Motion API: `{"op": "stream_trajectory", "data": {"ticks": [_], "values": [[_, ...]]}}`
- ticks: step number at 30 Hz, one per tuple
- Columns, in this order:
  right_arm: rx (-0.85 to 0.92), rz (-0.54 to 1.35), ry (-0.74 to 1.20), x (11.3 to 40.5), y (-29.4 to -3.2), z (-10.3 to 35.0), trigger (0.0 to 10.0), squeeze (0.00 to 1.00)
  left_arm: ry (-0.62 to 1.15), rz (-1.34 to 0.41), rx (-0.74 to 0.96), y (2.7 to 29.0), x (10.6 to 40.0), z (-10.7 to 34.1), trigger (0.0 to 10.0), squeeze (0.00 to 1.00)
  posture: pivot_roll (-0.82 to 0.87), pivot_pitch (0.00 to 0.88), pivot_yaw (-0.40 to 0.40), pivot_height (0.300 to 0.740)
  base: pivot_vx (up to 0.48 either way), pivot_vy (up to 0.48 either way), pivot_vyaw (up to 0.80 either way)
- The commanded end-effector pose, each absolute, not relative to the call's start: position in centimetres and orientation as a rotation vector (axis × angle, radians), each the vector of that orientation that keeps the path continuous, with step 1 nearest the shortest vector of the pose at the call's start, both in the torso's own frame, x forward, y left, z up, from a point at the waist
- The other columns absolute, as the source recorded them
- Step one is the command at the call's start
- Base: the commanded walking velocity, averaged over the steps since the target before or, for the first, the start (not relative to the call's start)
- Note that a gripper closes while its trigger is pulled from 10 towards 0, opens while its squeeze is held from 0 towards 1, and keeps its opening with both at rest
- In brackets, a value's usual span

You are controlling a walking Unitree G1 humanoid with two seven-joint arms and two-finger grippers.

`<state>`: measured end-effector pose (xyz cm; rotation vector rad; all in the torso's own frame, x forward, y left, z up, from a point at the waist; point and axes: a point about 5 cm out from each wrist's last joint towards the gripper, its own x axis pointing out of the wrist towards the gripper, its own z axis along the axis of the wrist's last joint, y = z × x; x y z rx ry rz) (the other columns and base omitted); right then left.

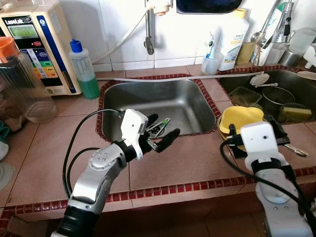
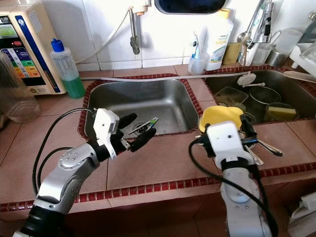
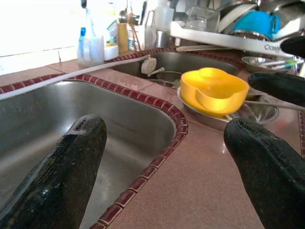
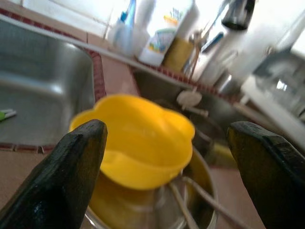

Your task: Kitchen organization

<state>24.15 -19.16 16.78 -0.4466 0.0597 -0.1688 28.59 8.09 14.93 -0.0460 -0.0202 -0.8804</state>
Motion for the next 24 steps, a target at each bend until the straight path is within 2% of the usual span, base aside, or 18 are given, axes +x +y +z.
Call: {"op": "stream_trajectory", "data": {"ticks": [1,2,3,4,5,6,8,9,12,13,20,24], "values": [[-0.418,-0.165,0.122,24.4,-20.0,16.4,10.0,0.0,-0.043,-0.894,-0.014,7.9,28.3,15.2,10.0,1.0,0.03,0.0,0.043,0.74,0.0,0.0,0.0],[-0.408,-0.126,0.144,24.5,-20.0,16.2,10.0,0.0,-0.046,-0.894,-0.009,7.9,28.3,15.3,10.0,0.95,0.03,0.0,0.044,0.74,0.0,0.0,0.0],[-0.399,-0.098,0.158,24.6,-19.9,16.0,10.0,0.0,-0.047,-0.894,-0.006,7.9,28.3,15.3,10.0,0.95,0.03,0.0,0.044,0.74,0.0,0.0,0.0],[-0.39,-0.071,0.181,24.7,-20.0,15.9,10.0,0.0,-0.047,-0.891,-0.008,7.9,28.3,15.3,10.0,0.62,0.02,0.0,0.046,0.74,0.0,0.0,0.0],[-0.388,-0.07,0.189,24.7,-20.1,15.9,10.0,0.0,-0.046,-0.889,-0.012,7.9,28.4,15.4,10.0,0.62,0.02,0.0,0.046,0.74,0.0,0.0,0.0],[-0.374,-0.062,0.19,24.8,-20.2,16.0,10.0,0.0,-0.047,-0.888,-0.012,7.9,28.4,15.4,10.0,0.55,0.02,0.0,0.046,0.74,0.0,0.0,0.0],[-0.368,-0.023,0.181,25.0,-20.2,16.2,10.0,0.0,-0.048,-0.892,-0.007,7.9,28.4,15.4,10.0,0.53,0.02,0.0,0.046,0.74,0.0,0.0,0.0],[-0.36,0.022,0.171,25.2,-20.1,16.6,10.0,0.0,-0.048,-0.894,-0.004,7.8,28.4,15.5,10.0,0.44,0.03,0.0,0.046,0.74,0.0,0.0,0.0],[-0.371,0.088,0.192,25.3,-19.9,16.6,10.0,0.0,-0.048,-0.896,0.004,7.8,28.4,15.5,10.0,0.44,0.03,0.0,0.047,0.74,0.0,0.0,0.0],[-0.394,0.097,0.209,25.3,-20.1,16.5,10.0,0.0,-0.049,-0.895,0.006,7.8,28.4,15.5,10.0,0.4,0.03,0.0,0.047,0.74,0.0,0.0,0.0],[-0.459,0.108,0.233,25.4,-20.5,16.3,10.0,0.0,-0.051,-0.898,0.022,7.8,28.3,15.5,10.0,0.35,0.03,0.0,0.047,0.74,0.0,0.0,0.0],[-0.487,-0.044,0.174,25.7,-22.0,17.6,10.0,0.0,-0.052,-0.897,0.024,7.8,28.4,15.5,10.0,0.29,0.03,0.0,0.048,0.74,0.0,0.0,0.0]]}}
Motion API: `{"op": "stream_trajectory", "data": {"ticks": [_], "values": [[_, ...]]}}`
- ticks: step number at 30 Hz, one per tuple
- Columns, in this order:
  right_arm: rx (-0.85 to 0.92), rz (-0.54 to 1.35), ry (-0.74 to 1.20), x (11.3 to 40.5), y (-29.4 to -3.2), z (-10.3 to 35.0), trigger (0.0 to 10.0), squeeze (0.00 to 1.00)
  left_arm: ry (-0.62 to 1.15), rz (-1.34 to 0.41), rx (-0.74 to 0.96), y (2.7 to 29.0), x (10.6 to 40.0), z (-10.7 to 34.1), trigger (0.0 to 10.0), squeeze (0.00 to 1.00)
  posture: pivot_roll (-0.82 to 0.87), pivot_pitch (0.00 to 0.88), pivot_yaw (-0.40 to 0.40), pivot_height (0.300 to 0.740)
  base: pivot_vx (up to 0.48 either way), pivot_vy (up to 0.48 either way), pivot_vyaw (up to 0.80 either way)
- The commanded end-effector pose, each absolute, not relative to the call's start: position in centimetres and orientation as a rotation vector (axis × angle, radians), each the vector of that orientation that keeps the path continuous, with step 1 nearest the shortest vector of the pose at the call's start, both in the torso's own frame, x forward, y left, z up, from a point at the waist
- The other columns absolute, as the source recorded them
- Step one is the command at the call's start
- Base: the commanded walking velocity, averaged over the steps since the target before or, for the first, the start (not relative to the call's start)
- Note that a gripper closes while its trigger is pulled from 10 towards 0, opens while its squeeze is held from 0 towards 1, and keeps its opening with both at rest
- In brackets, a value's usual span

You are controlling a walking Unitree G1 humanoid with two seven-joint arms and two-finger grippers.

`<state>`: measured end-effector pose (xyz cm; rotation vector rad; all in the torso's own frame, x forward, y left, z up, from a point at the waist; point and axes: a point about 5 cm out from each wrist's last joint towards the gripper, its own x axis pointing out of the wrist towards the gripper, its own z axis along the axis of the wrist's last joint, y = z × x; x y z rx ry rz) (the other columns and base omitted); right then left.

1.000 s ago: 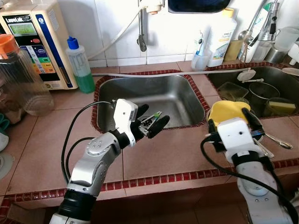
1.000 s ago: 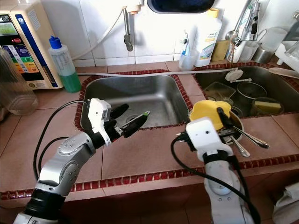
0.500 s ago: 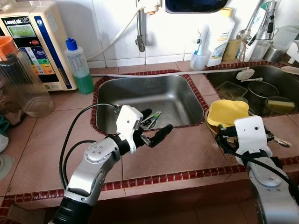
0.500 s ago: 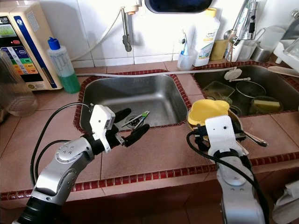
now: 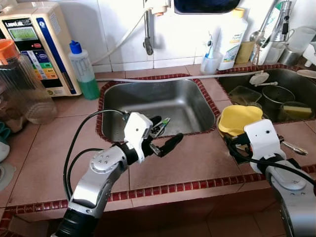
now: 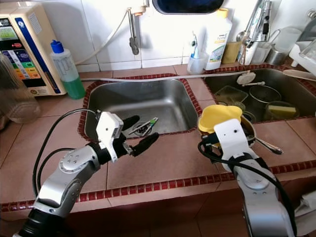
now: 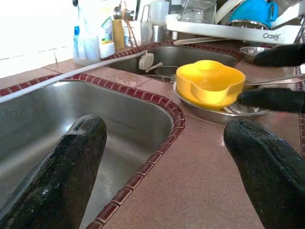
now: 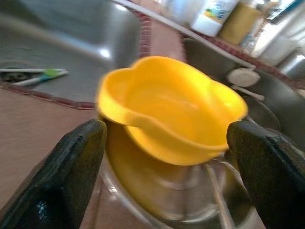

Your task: Kitchen organization

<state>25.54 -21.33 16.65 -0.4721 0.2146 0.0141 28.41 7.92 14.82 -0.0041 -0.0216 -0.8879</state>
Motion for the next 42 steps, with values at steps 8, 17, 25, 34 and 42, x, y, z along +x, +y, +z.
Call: {"op": "stream_trajectory", "data": {"ticks": [8,17,25,34,42], "values": [[-0.549,-0.211,0.219,25.1,-24.4,17.6,10.0,0.0,-0.051,-0.901,0.026,7.7,28.5,15.5,10.0,0.23,0.02,0.0,0.052,0.74,0.0,0.0,0.0],[-0.531,-0.436,0.223,24.3,-27.6,18.2,10.0,0.0,-0.045,-0.912,0.028,7.5,28.4,15.4,10.0,0.13,0.02,0.0,0.049,0.74,0.0,0.0,0.0],[-0.405,-0.48,0.287,23.6,-28.2,17.0,10.0,0.0,-0.04,-0.92,0.028,7.4,28.2,15.3,10.0,0.08,0.02,0.0,0.05,0.74,0.0,0.0,0.0],[-0.265,-0.481,0.313,22.6,-27.5,16.4,10.0,0.0,-0.039,-0.927,0.026,7.2,28.3,15.3,10.0,0.07,0.0,0.0,0.052,0.74,0.0,0.0,0.0],[-0.133,-0.507,0.332,22.1,-27.3,15.8,10.0,0.0,-0.038,-0.933,0.021,6.9,28.3,15.2,10.0,0.06,-0.01,0.0,0.055,0.74,0.0,0.0,0.0]]}}
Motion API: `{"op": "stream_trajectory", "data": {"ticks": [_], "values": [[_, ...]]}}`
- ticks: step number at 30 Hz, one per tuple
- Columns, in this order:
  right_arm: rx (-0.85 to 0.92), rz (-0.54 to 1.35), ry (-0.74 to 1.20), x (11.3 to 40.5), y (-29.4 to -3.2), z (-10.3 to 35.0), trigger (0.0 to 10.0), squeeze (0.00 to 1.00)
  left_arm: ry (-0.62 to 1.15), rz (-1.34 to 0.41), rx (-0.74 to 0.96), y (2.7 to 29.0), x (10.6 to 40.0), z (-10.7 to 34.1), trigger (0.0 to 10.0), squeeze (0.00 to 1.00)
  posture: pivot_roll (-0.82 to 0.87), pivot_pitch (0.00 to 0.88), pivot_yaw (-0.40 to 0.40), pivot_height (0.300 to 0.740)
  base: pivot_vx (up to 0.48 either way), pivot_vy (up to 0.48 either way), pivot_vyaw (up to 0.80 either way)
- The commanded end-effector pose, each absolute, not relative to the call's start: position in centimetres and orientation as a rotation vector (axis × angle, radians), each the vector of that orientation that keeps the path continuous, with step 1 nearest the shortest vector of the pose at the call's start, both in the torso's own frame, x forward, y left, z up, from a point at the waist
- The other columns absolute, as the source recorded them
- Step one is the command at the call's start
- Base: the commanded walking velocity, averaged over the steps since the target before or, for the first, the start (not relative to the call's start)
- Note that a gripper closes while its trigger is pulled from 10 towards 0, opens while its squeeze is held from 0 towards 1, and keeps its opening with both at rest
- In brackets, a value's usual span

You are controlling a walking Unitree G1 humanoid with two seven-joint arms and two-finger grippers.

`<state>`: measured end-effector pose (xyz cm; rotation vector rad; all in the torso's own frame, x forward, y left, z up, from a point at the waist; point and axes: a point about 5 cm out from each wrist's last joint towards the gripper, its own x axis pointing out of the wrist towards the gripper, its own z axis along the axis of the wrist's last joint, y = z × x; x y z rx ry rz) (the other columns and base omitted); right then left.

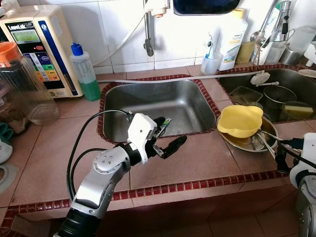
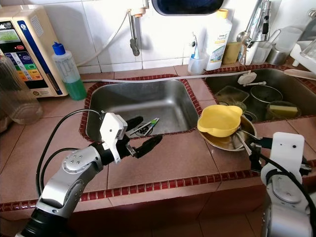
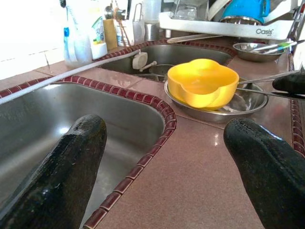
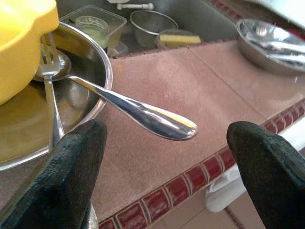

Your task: Kitchen organization

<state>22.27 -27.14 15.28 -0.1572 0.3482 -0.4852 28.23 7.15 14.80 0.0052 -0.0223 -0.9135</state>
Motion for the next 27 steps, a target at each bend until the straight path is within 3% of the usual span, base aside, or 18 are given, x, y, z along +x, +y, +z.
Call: {"op": "stream_trajectory", "data": {"ticks": [1,15,27], "values": [[-0.111,-0.51,0.333,22.1,-27.2,15.7,10.0,0.0,-0.038,-0.934,0.022,6.9,28.3,15.2,10.0,0.06,-0.01,0.0,0.055,0.74,0.0,0.0,0.0],[0.042,-0.487,0.206,23.6,-26.6,17.0,10.0,0.0,-0.046,-0.922,0.023,7.0,28.4,15.3,10.0,0.06,0.0,0.0,0.045,0.74,0.0,0.0,0.0],[0.229,-0.494,0.213,23.7,-26.1,16.4,10.0,0.0,-0.046,-0.924,0.028,7.1,28.4,15.3,10.0,0.04,0.01,0.0,0.049,0.74,0.0,0.0,0.0]]}}
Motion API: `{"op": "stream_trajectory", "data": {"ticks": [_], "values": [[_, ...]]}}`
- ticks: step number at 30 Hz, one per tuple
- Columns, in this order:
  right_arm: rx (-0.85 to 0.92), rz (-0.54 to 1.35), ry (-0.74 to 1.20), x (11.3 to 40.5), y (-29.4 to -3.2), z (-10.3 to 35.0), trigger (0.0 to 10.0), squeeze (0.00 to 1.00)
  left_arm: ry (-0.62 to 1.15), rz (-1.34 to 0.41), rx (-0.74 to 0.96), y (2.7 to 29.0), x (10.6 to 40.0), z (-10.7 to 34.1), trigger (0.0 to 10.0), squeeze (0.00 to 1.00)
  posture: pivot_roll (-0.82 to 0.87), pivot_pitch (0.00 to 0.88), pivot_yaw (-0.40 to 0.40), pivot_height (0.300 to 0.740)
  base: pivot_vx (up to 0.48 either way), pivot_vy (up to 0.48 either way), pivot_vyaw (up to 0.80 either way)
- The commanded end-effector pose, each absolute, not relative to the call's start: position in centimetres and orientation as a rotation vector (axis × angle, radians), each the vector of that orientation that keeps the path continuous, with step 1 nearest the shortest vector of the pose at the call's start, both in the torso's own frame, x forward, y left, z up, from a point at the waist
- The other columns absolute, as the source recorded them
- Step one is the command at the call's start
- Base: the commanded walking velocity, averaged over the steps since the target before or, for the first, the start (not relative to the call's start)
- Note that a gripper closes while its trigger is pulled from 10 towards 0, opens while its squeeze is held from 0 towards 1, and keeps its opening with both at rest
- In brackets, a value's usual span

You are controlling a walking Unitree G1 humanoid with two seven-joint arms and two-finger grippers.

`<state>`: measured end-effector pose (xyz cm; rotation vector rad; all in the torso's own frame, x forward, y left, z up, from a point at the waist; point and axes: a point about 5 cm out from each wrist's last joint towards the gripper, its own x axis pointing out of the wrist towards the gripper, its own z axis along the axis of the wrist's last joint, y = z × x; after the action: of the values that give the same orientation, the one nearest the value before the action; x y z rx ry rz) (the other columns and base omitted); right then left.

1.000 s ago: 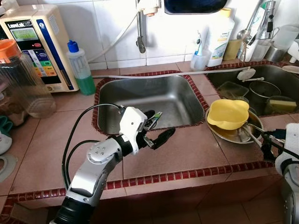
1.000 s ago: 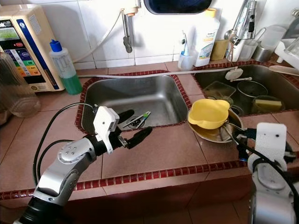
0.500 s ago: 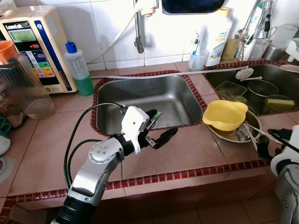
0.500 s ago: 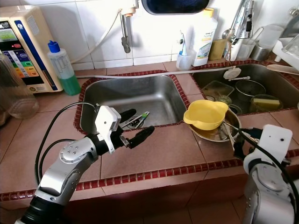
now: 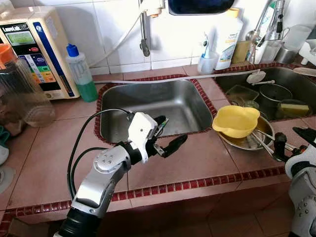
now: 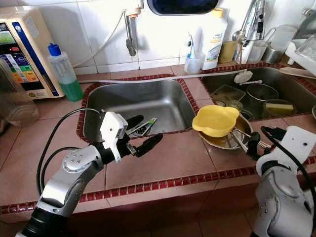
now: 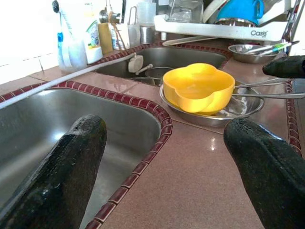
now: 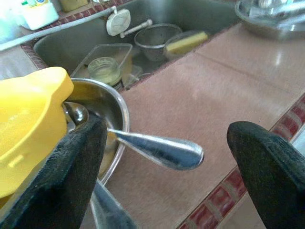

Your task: Kitchen organization

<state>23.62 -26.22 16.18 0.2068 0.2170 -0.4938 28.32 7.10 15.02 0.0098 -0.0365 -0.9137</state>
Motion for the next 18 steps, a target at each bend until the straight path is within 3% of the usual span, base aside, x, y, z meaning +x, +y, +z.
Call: {"op": "stream_trajectory", "data": {"ticks": [1,9,10,11,18], "values": [[0.245,-0.493,0.21,23.75,-26.04,16.41,10.0,0.0,-0.046,-0.924,0.028,7.13,28.37,15.33,10.0,0.03,0.01,0.0,0.049,0.74,0.0,0.0,0.0],[0.325,-0.486,0.187,24.08,-25.72,16.57,10.0,0.0,-0.046,-0.923,0.03,7.13,28.36,15.34,10.0,0.0,0.01,0.0,0.046,0.74,0.0,0.0,0.0],[0.33,-0.483,0.181,24.12,-25.69,16.64,8.3,0.0,-0.046,-0.922,0.03,7.14,28.36,15.34,10.0,0.0,0.01,0.0,0.046,0.74,0.0,0.0,0.0],[0.339,-0.478,0.174,24.17,-25.63,16.72,0.0,0.0,-0.046,-0.922,0.03,7.14,28.36,15.33,10.0,0.0,0.01,0.0,0.046,0.74,0.0,0.0,0.0],[0.442,-0.476,0.174,24.3,-25.28,16.53,0.0,0.0,-0.045,-0.926,0.031,7.07,28.29,15.3,10.0,0.0,0.01,0.0,0.048,0.74,0.0,0.0,0.0]]}}
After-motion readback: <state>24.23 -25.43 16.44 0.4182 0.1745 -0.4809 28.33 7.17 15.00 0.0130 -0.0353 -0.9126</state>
